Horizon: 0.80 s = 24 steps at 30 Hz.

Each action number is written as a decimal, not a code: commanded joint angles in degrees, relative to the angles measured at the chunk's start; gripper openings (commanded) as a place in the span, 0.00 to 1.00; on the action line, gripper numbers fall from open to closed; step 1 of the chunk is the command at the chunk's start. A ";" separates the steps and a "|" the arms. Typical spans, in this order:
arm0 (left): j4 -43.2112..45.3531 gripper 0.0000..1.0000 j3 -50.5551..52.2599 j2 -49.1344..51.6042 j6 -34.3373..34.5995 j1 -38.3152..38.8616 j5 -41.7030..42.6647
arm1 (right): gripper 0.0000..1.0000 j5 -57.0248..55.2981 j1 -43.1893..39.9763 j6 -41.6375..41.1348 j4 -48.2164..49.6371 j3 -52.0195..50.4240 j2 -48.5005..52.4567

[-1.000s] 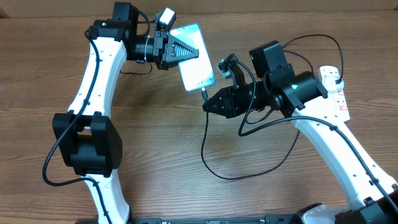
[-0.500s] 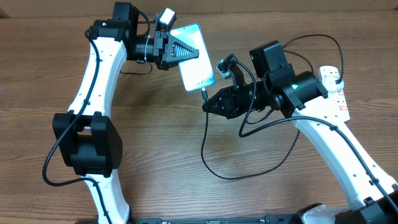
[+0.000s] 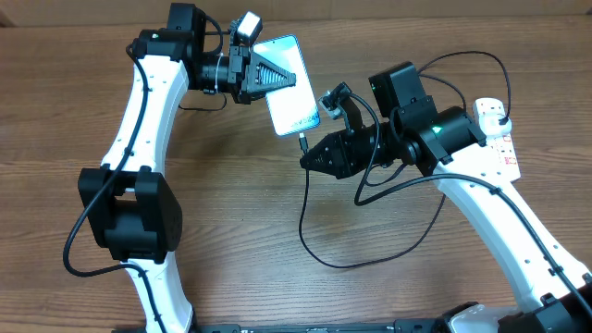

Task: Plug charger to phone and switch on socket
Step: 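Push the plug into the phone's bottom port held by the left gripper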

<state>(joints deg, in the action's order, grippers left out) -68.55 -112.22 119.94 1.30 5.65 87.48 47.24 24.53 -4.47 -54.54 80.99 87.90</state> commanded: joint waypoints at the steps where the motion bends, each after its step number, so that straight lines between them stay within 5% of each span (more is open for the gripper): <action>1: 0.26 0.04 -0.33 -0.33 -0.07 0.42 3.13 | 0.04 0.90 0.33 0.28 0.44 0.44 -1.09; 24: 1.11 0.04 -0.33 -0.33 -0.02 1.51 3.17 | 0.04 0.26 -0.09 0.17 0.44 0.44 -1.09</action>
<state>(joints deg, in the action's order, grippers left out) -67.53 -112.22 119.94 1.30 6.76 87.50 47.62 24.53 -4.49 -54.63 80.99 87.90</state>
